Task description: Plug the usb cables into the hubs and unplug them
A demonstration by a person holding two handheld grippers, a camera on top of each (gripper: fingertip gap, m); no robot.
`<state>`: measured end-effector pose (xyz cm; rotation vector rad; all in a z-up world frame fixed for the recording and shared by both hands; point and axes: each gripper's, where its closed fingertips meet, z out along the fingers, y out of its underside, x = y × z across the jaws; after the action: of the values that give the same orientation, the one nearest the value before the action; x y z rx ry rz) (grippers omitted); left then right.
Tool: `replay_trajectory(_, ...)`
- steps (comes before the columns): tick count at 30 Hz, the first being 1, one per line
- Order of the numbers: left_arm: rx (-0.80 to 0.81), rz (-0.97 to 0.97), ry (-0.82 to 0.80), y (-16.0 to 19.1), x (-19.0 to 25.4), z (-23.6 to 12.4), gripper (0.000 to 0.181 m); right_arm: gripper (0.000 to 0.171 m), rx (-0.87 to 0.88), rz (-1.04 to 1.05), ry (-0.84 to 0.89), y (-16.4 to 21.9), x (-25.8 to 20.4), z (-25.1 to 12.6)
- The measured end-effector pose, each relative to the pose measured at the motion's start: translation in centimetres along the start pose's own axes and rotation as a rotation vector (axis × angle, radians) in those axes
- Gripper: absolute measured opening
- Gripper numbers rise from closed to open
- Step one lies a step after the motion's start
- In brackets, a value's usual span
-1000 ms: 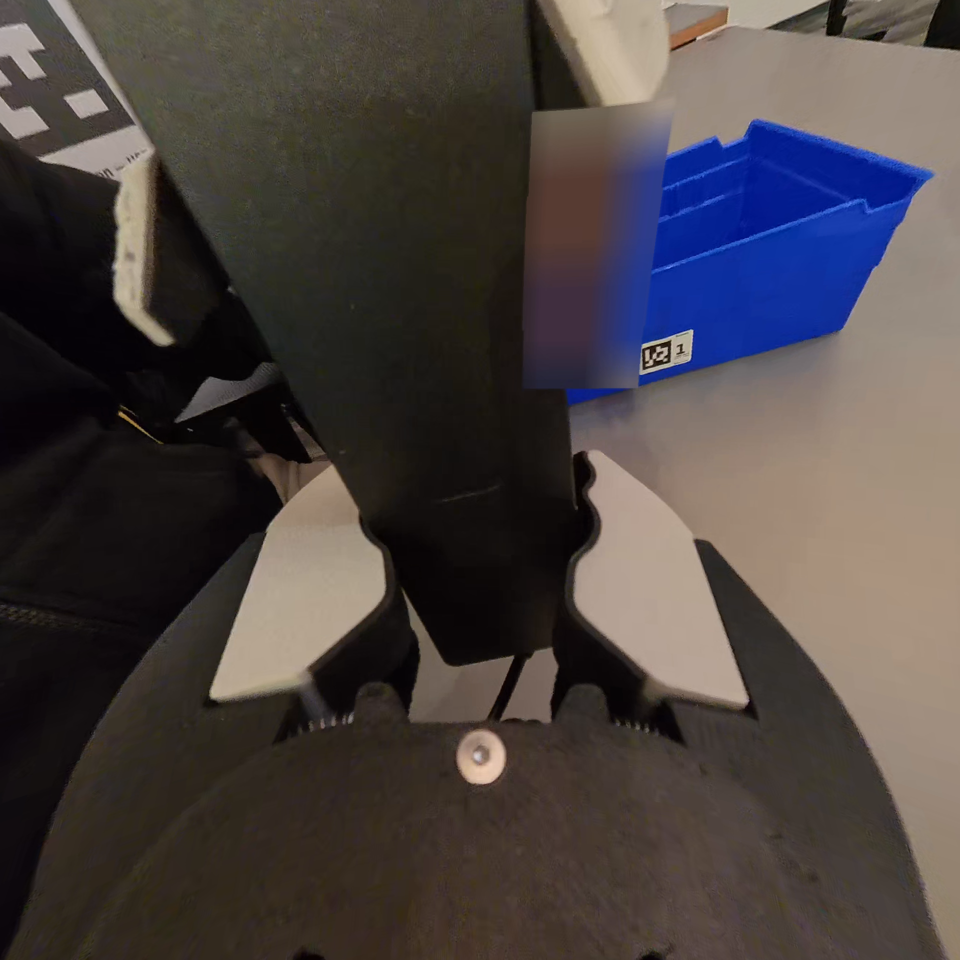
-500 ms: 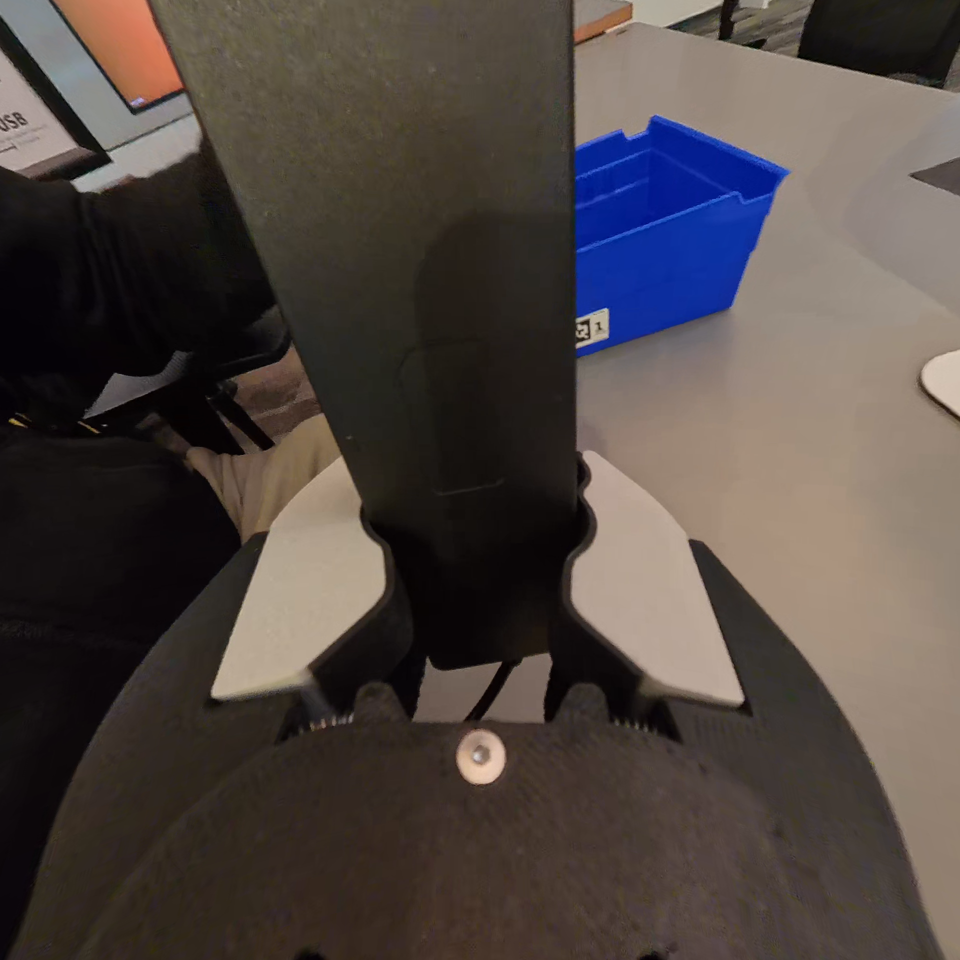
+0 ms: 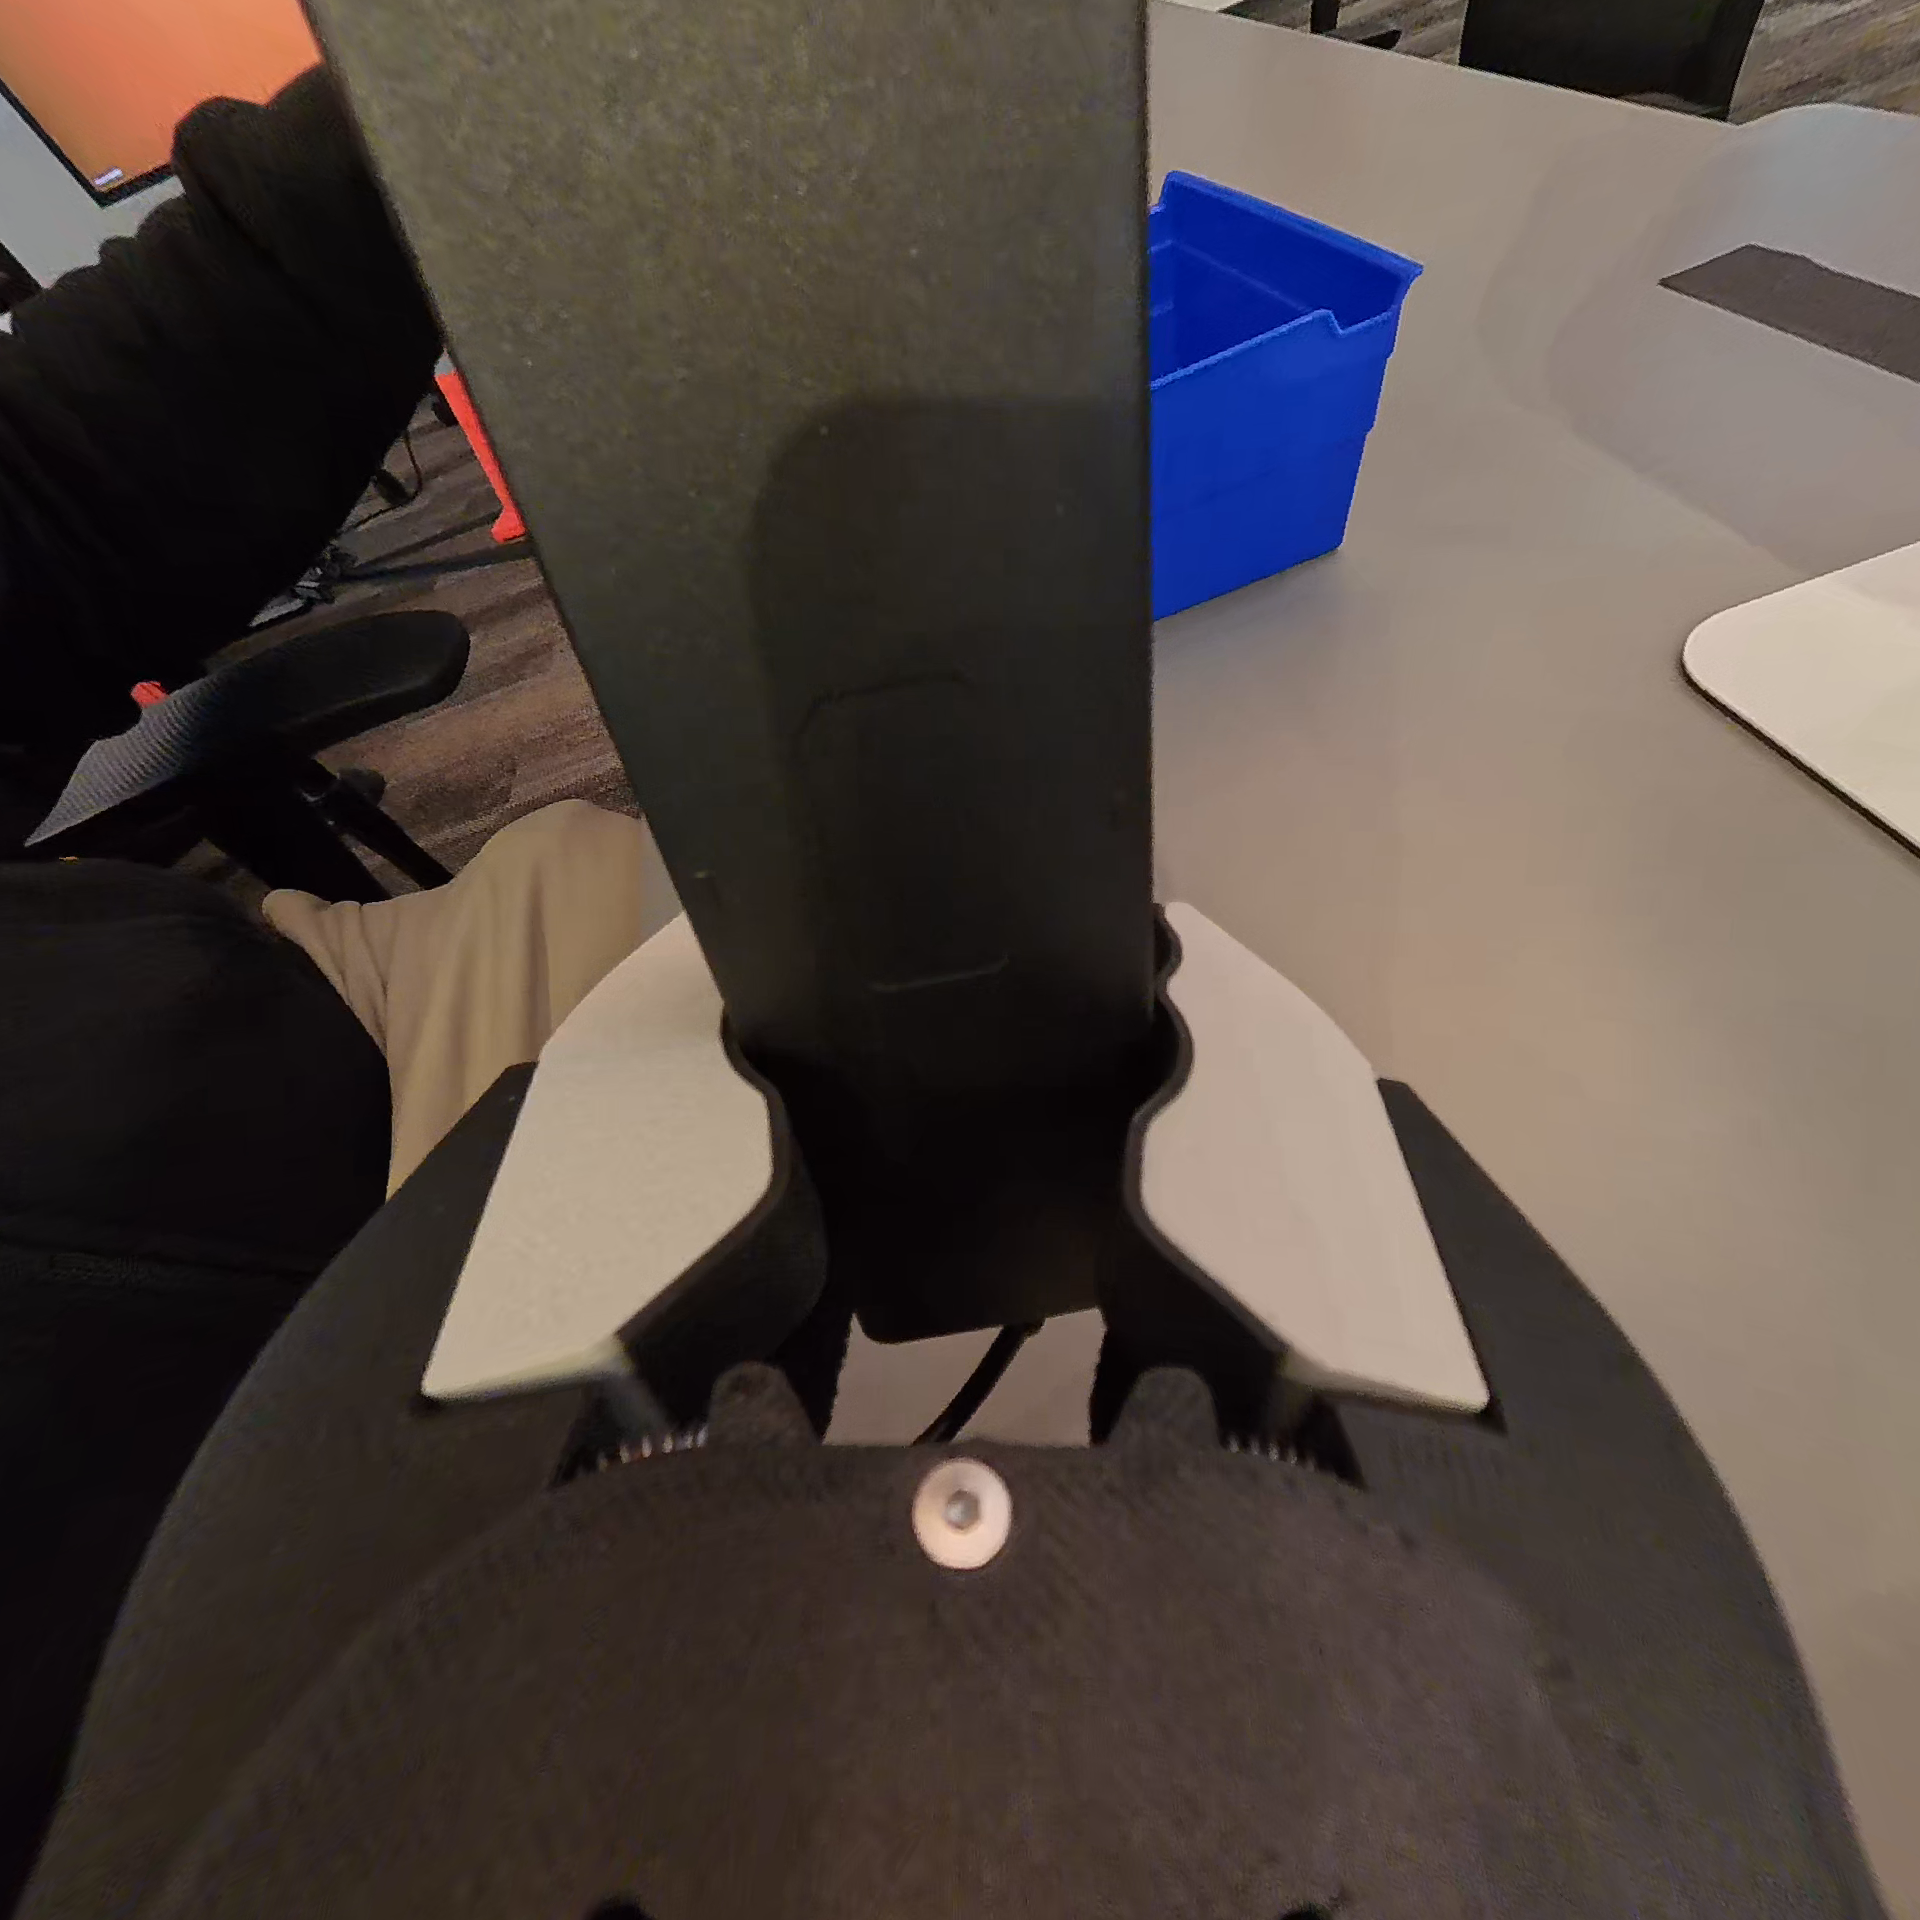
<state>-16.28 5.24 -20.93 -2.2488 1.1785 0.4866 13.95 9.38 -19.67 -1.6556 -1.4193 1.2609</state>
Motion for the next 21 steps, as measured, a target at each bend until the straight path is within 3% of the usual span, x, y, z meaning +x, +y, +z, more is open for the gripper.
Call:
replay_trajectory(8, -0.314, 0.165, 0.056, 6.5, 3.0, 4.9, 0.030, 0.067, -0.008, -0.003, 0.005, 0.3, 0.1, 0.1)
replay_trajectory(13, -0.435, 0.232, 0.022, 8.3, 2.5, 7.1, 0.029, 0.067, -0.004, -0.001, 0.012, 0.3, 0.2, -0.1)
replay_trajectory(17, -0.530, 0.312, 0.023, 9.6, 2.6, 8.3, 0.009, 0.067, 0.000, -0.001, 0.015, 0.2, 0.4, -0.2)
replay_trajectory(21, -0.532, 0.382, -0.060, 9.3, 1.9, 8.8, 0.006, 0.067, 0.000, -0.001, 0.019, 0.3, 0.5, -0.3)
